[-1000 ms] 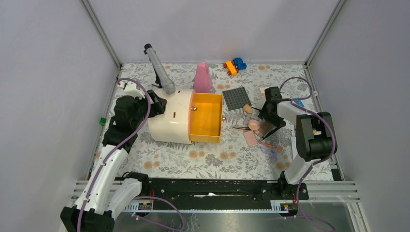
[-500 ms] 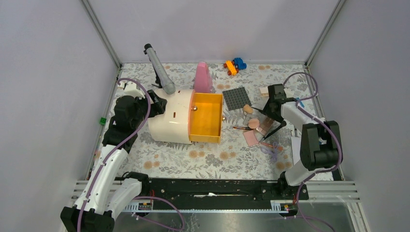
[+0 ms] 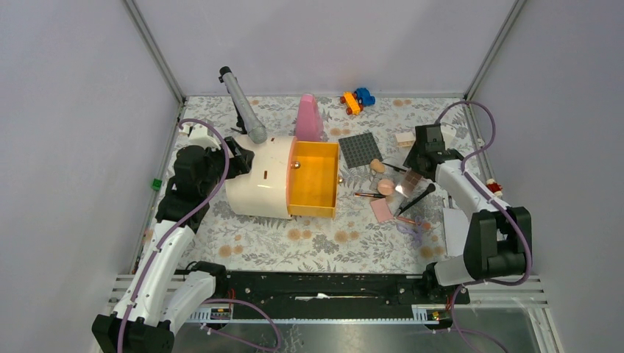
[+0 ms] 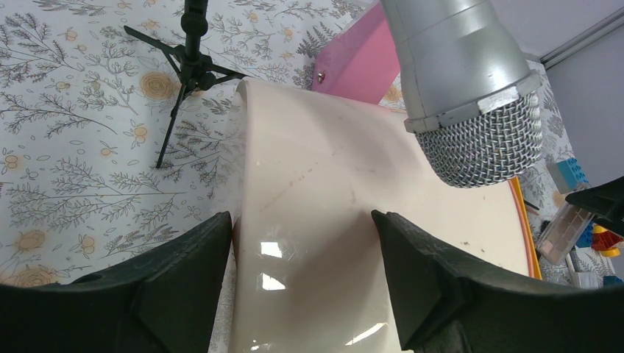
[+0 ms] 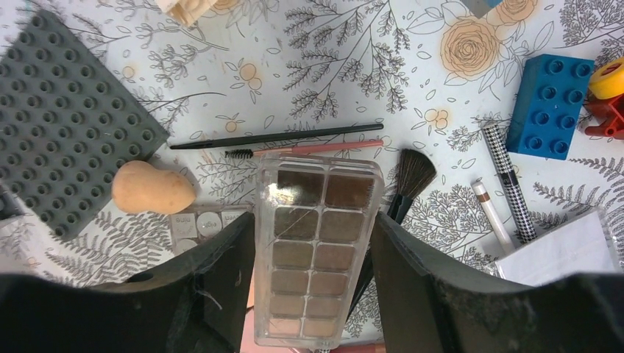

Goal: Organize the makeup
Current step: Pick up the makeup from the center of the board, then place the makeup in the drawer.

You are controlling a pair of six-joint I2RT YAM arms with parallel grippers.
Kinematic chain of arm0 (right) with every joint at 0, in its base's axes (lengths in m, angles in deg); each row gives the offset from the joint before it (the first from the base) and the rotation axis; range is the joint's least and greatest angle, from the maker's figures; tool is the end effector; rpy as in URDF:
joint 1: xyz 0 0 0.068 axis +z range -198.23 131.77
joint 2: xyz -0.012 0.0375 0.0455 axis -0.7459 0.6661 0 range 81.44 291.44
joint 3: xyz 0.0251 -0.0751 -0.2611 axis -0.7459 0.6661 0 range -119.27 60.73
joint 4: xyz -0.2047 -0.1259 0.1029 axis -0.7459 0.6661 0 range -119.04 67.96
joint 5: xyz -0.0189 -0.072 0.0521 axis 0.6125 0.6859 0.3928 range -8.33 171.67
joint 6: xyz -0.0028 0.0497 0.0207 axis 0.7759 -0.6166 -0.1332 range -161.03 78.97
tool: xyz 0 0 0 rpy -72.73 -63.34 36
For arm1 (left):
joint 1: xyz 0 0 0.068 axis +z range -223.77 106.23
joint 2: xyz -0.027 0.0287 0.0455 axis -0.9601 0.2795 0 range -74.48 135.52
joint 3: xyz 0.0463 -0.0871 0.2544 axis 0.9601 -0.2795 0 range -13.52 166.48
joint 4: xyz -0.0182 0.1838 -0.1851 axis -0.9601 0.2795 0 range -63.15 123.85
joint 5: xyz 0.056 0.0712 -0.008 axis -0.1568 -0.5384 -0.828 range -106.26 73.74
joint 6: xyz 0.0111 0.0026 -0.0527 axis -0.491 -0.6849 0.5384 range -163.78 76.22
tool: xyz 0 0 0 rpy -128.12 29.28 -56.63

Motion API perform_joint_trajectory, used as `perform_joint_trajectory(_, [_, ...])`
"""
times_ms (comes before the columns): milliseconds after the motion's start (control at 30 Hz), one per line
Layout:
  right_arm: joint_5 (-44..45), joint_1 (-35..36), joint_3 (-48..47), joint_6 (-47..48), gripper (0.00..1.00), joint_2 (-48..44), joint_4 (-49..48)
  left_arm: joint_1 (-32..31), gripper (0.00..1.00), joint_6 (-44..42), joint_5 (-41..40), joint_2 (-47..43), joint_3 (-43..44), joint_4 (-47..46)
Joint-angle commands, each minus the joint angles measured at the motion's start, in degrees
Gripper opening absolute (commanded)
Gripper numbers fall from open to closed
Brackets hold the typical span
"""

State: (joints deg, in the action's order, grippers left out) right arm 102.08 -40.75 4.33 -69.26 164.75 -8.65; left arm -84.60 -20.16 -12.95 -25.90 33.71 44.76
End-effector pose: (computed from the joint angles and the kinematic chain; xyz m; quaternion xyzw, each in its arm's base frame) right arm 0.3065 0.0279 0.2395 0.2285 0.8901 -0.0472 0.3916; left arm 0.1913 -0.0385 0.3295 -0.0742 0.8119 -0.1938 0.5457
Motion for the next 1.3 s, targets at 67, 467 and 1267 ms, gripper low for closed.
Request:
perform_joint_trajectory(67, [-4.6, 0.1, -4.4, 1.9, 0.45, -6.5, 0.3, 0.2, 0.73, -2.6, 1.1, 2.0, -2.1, 10.3])
perform_joint_trajectory(467, [-3.4, 19.0, -23.3, 3.9, 0.43, -3.8, 8.3, 0.2, 0.73, -2.6, 1.1, 1.9, -2.1, 10.3])
perform_joint_trajectory(1267, [-1.9, 41.6, -38.5, -6.3, 0.46, 14.7, 11.7, 0.2, 0.73, -2.6, 0.8, 1.9, -2.1, 10.3])
